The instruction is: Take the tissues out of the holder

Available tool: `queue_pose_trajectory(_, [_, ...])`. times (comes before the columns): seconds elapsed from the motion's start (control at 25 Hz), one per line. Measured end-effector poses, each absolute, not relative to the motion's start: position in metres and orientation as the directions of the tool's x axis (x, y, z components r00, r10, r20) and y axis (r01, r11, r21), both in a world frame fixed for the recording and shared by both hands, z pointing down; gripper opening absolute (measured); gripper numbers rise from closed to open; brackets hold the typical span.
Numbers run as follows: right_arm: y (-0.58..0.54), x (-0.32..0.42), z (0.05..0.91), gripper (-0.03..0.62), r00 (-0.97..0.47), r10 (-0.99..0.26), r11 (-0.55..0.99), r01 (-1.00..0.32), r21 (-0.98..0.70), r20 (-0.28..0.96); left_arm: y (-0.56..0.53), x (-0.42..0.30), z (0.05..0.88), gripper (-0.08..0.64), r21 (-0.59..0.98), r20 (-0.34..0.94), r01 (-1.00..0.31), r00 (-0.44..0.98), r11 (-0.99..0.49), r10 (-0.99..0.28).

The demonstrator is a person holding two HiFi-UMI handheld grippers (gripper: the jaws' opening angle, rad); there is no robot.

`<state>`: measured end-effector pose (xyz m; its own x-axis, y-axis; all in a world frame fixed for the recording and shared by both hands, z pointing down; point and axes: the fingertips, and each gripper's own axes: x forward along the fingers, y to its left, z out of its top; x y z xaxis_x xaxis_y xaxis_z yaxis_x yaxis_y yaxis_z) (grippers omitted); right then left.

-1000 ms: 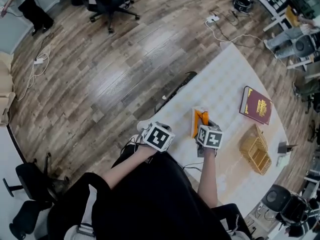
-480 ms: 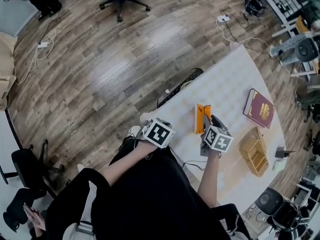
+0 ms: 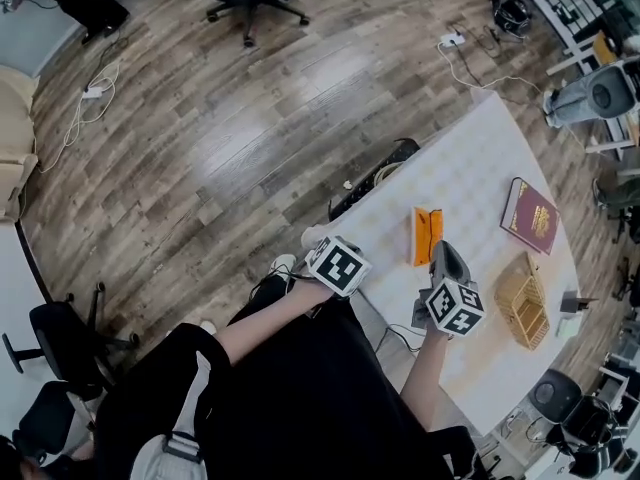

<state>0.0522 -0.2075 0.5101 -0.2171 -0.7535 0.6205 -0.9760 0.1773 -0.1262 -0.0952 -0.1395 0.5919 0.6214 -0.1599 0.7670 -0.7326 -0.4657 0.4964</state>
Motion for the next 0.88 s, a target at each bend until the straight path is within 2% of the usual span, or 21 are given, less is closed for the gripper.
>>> queue_pose_trajectory(0.2, [-0.189,-0.010,0.504,0.014,-0.343,-0.726,0.260,-0.939,-0.223,0.596,-0.139,-0.113,0.588,0.000,0.492,0.763,-0.730,0.624,-0.474,-0.169])
queue_pose_trajectory(0.44, [-0.162,-0.076,0.538,0.014,-0.409,-0.628,0.317,-0.911,-0.263,0.662,-0.133,-0.133,0.587,0.000,0.483,0.762,-0.730,0.623,-0.483,-0.179])
queue_pose_trajectory(0.68, [-0.136,-0.080,0.556,0.014,-0.337,-0.613,0.194,-0.941,-0.278,0.714,-0.131,-0.149,0.586,0.000,0.426,0.772,-0.725,0.603,-0.542,-0.201])
queue_pose_trajectory(0.88, [-0.130,-0.067,0.549,0.014,-0.269,-0.654,0.094,-0.956,-0.277,0.707,-0.122,-0.140,0.583,0.000,0.449,0.767,-0.668,0.629,-0.594,-0.127])
